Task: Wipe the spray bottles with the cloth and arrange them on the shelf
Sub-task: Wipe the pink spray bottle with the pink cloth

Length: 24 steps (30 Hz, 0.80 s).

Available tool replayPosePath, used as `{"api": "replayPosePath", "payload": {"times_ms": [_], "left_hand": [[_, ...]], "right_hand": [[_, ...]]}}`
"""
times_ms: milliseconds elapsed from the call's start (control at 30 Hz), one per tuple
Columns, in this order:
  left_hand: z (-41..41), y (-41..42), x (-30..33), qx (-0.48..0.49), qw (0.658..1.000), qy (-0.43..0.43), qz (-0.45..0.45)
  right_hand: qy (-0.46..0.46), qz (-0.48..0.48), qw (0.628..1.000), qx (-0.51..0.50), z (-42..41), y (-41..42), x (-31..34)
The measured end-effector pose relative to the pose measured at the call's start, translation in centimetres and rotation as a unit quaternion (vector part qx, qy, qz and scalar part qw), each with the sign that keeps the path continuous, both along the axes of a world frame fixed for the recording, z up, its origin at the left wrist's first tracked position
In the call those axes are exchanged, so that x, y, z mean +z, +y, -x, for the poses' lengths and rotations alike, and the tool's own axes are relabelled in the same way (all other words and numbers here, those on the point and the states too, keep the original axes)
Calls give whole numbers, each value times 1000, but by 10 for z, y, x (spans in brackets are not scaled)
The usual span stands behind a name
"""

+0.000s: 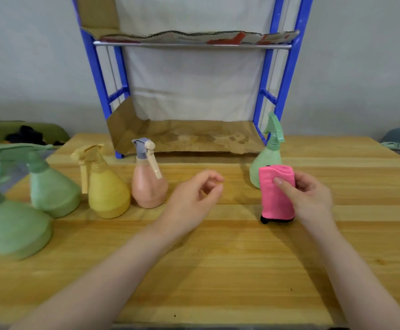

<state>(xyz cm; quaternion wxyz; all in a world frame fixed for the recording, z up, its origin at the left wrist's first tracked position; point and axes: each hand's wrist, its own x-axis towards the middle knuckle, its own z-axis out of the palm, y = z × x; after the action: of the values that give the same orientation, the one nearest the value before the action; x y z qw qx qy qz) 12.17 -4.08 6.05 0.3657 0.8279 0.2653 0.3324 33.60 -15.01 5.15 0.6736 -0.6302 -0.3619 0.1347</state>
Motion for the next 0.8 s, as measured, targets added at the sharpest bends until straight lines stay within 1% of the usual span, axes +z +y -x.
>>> {"api": "replayPosePath", "payload": {"times_ms": [100,200,267,333,400,433,567,667,800], "left_hand": [[44,-2,-1,42,999,-13,-12],[75,5,-7,114,991,-66,18],[87,10,-9,162,980,-109,40],[91,16,-8,205,967,-146,42],[91,23,-6,230,959,-163,43],[90,27,-5,237,957,-159,46],[76,44,1,246,958,-136,64],[65,53,8,252,955,-136,69],[60,68,10,268,955,-99,78]], "right_hand": [[-28,-9,999,42,19,10,8],[-44,-51,995,72,43,30,16],[-49,-79,992,83,61,46,21],[-53,-92,991,83,77,65,22],[-46,-94,992,76,88,84,20],[-29,-90,993,73,92,93,17],[84,-66,991,85,104,113,5],[112,-66,988,80,105,115,-6],[148,-74,981,101,102,113,-8]]}}
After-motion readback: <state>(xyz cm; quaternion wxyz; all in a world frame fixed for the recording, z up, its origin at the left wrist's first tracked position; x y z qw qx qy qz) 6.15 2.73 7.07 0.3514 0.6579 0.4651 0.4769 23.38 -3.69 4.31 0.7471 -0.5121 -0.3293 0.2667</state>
